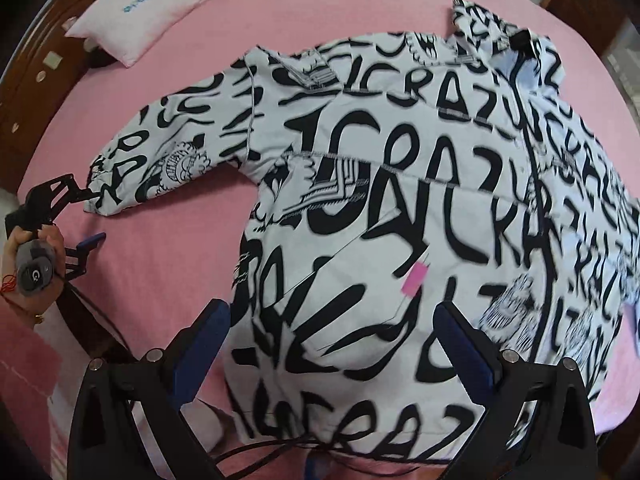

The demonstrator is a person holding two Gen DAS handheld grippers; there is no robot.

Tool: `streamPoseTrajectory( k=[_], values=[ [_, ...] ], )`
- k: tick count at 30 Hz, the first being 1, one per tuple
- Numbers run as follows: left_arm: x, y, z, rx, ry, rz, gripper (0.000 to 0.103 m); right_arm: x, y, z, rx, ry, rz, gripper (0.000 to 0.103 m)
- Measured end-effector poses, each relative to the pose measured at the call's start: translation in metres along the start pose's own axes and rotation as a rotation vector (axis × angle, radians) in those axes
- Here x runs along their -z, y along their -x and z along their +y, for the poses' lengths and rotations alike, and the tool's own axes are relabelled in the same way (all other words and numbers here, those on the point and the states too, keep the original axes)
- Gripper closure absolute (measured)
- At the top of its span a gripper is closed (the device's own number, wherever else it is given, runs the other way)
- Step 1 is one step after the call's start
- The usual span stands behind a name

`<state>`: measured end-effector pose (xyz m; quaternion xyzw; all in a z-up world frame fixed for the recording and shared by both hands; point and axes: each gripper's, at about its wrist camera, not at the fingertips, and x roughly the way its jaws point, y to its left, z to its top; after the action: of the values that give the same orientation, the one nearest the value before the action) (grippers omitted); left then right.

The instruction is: Fold large clothes

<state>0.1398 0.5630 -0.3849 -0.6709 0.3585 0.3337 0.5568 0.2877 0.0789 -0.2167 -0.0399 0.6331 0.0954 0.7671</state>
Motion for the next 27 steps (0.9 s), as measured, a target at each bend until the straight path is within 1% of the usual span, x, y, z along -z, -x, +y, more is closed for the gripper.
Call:
streamPoseTrajectory(
  k=[3,5,6,8,9,10,11,13,17,19,21,25,26,27],
  values=[
    [-0.016,-0.009,-0.005,0.018,-0.042,-0.021,0.049,0.0,-0.009,0.013,-0.001,-0.016,0.025,0.0],
    [-0.018,-0.007,-0.011,0.035,-0.049,-0.062,0.054,0.001,-0.01,0.018,-0.018,-0.03,0.024,0.0],
    [-0.022,-0.007,-0.015,0.046,-0.054,-0.085,0.062,0.001,-0.009,0.02,-0.026,-0.041,0.021,0.0],
    [-0.029,-0.011,-0.022,0.052,-0.064,-0.089,0.072,0.002,-0.007,0.022,-0.024,-0.057,0.015,0.0],
    [-0.031,-0.012,-0.025,0.066,-0.076,-0.088,0.086,0.002,-0.005,0.023,-0.025,-0.064,0.012,0.0],
    [-0.032,-0.011,-0.03,0.076,-0.089,-0.089,0.091,0.003,-0.004,0.022,-0.029,-0.069,0.007,0.0],
    [-0.032,-0.008,-0.035,0.083,-0.104,-0.102,0.092,0.003,-0.003,0.022,-0.027,-0.071,0.004,0.0],
    [-0.022,0.009,-0.05,0.134,-0.144,-0.148,0.093,0.003,-0.001,0.018,-0.021,-0.068,0.004,0.0],
    [-0.005,0.048,-0.08,0.28,-0.225,-0.21,0.093,0.003,0.004,0.0,-0.029,-0.067,-0.001,0.0],
    [0.011,0.071,-0.1,0.368,-0.295,-0.236,0.093,0.003,0.008,-0.016,-0.024,-0.074,-0.021,0.0],
    [0.037,0.096,-0.127,0.473,-0.385,-0.253,0.094,0.003,0.012,-0.035,-0.022,-0.103,-0.033,0.0],
    [0.118,0.13,-0.181,0.612,-0.577,-0.288,0.094,0.009,0.02,-0.079,-0.056,-0.199,-0.063,0.0],
    [0.137,0.137,-0.19,0.649,-0.619,-0.286,0.094,0.01,0.023,-0.092,-0.063,-0.221,-0.073,0.0],
    [0.165,0.144,-0.203,0.693,-0.677,-0.278,0.094,0.013,0.027,-0.108,-0.07,-0.242,-0.084,0.0]
  ],
)
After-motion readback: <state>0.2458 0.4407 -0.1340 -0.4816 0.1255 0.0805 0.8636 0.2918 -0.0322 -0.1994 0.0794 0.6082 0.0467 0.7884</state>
